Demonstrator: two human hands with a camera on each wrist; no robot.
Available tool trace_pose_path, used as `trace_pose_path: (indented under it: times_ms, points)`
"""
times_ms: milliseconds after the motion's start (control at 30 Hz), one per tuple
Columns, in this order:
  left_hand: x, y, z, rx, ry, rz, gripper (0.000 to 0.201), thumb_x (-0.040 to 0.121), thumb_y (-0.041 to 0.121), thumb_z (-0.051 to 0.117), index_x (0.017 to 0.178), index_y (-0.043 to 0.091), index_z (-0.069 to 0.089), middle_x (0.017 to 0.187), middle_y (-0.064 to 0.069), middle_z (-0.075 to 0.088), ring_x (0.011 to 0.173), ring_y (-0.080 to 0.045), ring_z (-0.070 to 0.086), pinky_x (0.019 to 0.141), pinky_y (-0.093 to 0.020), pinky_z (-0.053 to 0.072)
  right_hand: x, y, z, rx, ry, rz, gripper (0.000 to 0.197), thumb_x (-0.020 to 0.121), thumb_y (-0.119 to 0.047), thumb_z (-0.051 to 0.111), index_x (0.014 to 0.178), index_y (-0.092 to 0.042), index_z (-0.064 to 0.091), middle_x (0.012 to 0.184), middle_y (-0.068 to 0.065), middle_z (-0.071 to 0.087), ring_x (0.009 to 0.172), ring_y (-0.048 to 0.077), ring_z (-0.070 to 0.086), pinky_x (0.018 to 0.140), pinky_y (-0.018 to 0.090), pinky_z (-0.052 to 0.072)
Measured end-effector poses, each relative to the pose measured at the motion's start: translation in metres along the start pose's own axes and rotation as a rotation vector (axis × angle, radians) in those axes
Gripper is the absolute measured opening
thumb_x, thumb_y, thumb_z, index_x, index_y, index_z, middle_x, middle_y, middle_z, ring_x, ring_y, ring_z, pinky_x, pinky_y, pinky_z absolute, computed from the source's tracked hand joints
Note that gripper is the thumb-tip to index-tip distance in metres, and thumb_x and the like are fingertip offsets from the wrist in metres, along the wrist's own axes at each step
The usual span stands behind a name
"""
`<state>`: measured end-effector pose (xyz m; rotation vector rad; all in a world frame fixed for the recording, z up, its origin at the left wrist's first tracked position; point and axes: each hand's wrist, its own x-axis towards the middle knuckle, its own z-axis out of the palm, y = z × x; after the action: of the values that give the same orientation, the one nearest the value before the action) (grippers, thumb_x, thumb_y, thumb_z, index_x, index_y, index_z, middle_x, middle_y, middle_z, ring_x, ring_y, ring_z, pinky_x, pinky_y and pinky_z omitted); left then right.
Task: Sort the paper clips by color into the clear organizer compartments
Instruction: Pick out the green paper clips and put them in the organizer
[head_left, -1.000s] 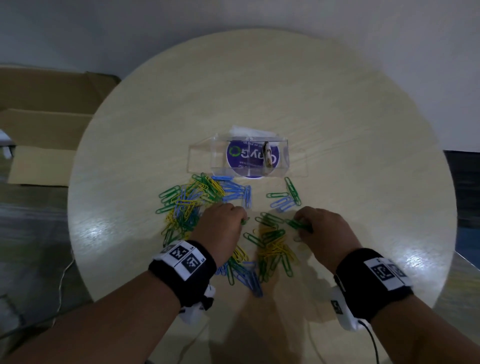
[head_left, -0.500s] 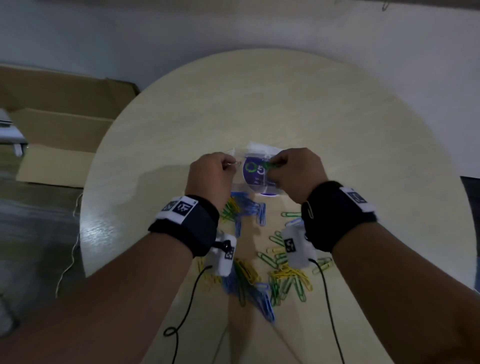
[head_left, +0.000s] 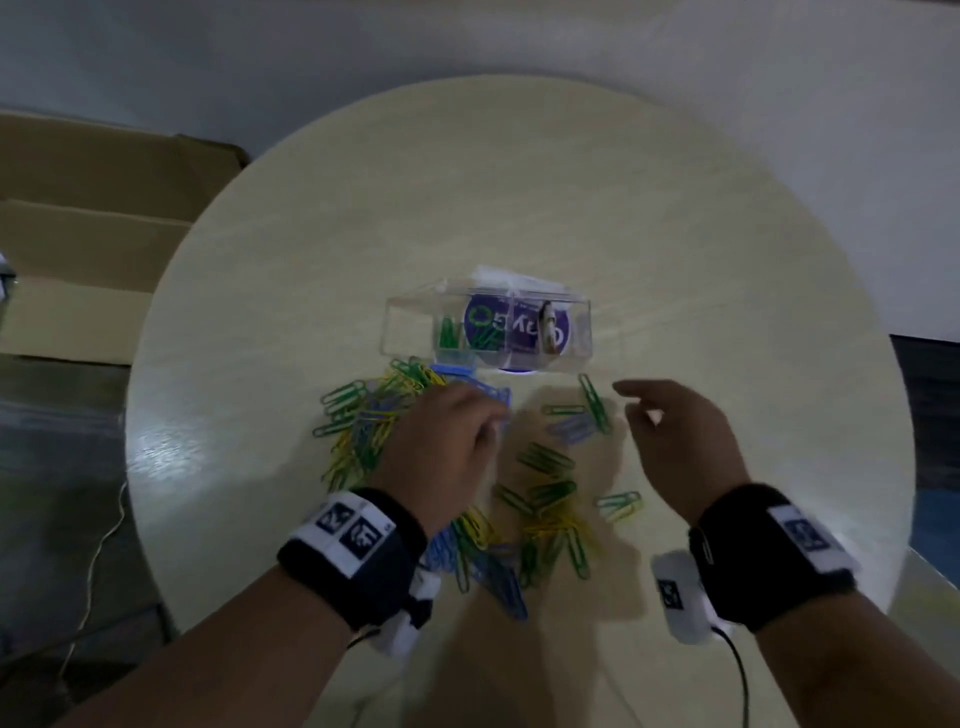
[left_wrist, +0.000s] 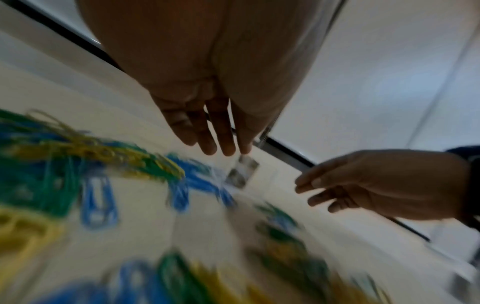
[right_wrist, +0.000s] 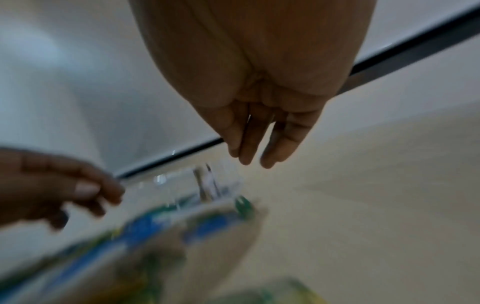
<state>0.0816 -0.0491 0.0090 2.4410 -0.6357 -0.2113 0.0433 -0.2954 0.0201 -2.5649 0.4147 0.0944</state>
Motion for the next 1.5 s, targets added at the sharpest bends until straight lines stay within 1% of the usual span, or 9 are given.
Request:
trace_pose_path:
  times_ms: [167, 300, 467, 533, 633, 867, 1133, 1300, 1500]
  points:
    - [-0.002, 0.012, 0.038, 0.238, -0.225, 0.164, 0.048, 0.094, 0.028, 0.051, 0.141, 0.021, 0.044, 0.152, 0.001, 0.038, 0.138, -0.025, 0.031, 0.109, -0.044, 0.033, -0.044, 0.028, 0.03, -0.386, -0.286, -0.181, 0.063, 0.079, -0.055, 0.046, 0.138, -0.033, 0.041, 0.15, 0.0, 0.038, 0.132, 0.034, 0.037, 0.106, 0.045, 0.038]
    - [-0.003, 0.004, 0.038, 0.348, -0.33, 0.203, 0.058, 0.093, 0.04, 0.05, 0.146, 0.025, 0.033, 0.158, 0.004, 0.027, 0.146, -0.026, 0.016, 0.113, -0.045, 0.025, -0.063, 0.032, 0.029, -0.327, -0.199, -0.125, 0.057, 0.08, -0.055, 0.05, 0.134, -0.038, 0.045, 0.148, 0.0, 0.038, 0.133, 0.033, 0.033, 0.106, 0.046, 0.037]
    - [-0.016, -0.006, 0.03, 0.328, -0.163, 0.174, 0.041, 0.093, 0.038, 0.055, 0.132, 0.025, 0.053, 0.143, 0.002, 0.048, 0.134, -0.028, 0.037, 0.106, -0.042, 0.035, -0.033, 0.037, 0.024, -0.097, 0.032, -0.094, 0.035, 0.081, -0.039, 0.055, 0.106, -0.02, 0.069, 0.112, 0.008, 0.067, 0.102, 0.033, 0.061, 0.091, 0.038, 0.044]
    - [-0.015, -0.003, 0.031, 0.308, -0.066, 0.195, 0.023, 0.094, 0.032, 0.055, 0.113, 0.025, 0.067, 0.114, 0.004, 0.064, 0.11, -0.026, 0.05, 0.092, -0.04, 0.042, -0.011, 0.029, 0.019, 0.002, -0.008, 0.017, 0.025, 0.082, -0.033, 0.064, 0.098, -0.015, 0.069, 0.097, 0.01, 0.066, 0.089, 0.033, 0.062, 0.081, 0.037, 0.047]
    - [-0.01, 0.001, 0.041, 0.268, -0.087, 0.208, 0.022, 0.093, 0.03, 0.052, 0.1, 0.023, 0.071, 0.09, 0.004, 0.062, 0.09, -0.025, 0.051, 0.078, -0.042, 0.047, 0.008, 0.014, 0.017, -0.082, -0.223, 0.106, 0.029, 0.078, -0.038, 0.07, 0.096, -0.016, 0.065, 0.099, 0.009, 0.059, 0.091, 0.029, 0.058, 0.079, 0.033, 0.046]
    - [-0.01, -0.004, 0.037, 0.294, -0.122, 0.187, 0.019, 0.089, 0.027, 0.052, 0.083, 0.02, 0.069, 0.084, 0.001, 0.06, 0.083, -0.026, 0.05, 0.072, -0.042, 0.048, 0.001, 0.024, 0.025, -0.071, -0.252, 0.082, 0.011, 0.078, -0.016, 0.058, 0.087, -0.018, 0.064, 0.094, 0.01, 0.06, 0.09, 0.034, 0.059, 0.078, 0.032, 0.045]
    - [-0.001, 0.003, 0.037, 0.171, -0.206, 0.144, 0.01, 0.081, 0.014, 0.067, 0.087, 0.019, 0.071, 0.079, -0.004, 0.061, 0.078, -0.029, 0.058, 0.066, -0.039, 0.051, 0.035, 0.005, 0.022, 0.069, -0.099, 0.12, 0.008, 0.079, -0.021, 0.065, 0.087, -0.021, 0.065, 0.089, 0.008, 0.071, 0.088, 0.029, 0.064, 0.073, 0.032, 0.051]
    - [0.0, 0.013, 0.027, 0.225, -0.389, 0.107, 0.007, 0.083, 0.017, 0.062, 0.09, 0.017, 0.06, 0.088, -0.004, 0.056, 0.088, -0.027, 0.053, 0.075, -0.042, 0.047, 0.049, -0.011, 0.033, -0.026, -0.203, 0.165, 0.019, 0.079, -0.031, 0.069, 0.089, -0.016, 0.063, 0.094, 0.009, 0.066, 0.092, 0.031, 0.059, 0.076, 0.034, 0.05]
    - [0.011, 0.014, 0.032, 0.247, -0.238, 0.292, 0.014, 0.087, 0.025, 0.059, 0.093, 0.017, 0.069, 0.075, -0.003, 0.058, 0.074, -0.027, 0.055, 0.061, -0.037, 0.048, 0.04, 0.011, 0.022, -0.041, -0.197, 0.138, 0.013, 0.08, -0.022, 0.065, 0.092, -0.017, 0.066, 0.102, 0.012, 0.066, 0.097, 0.033, 0.06, 0.08, 0.034, 0.048]
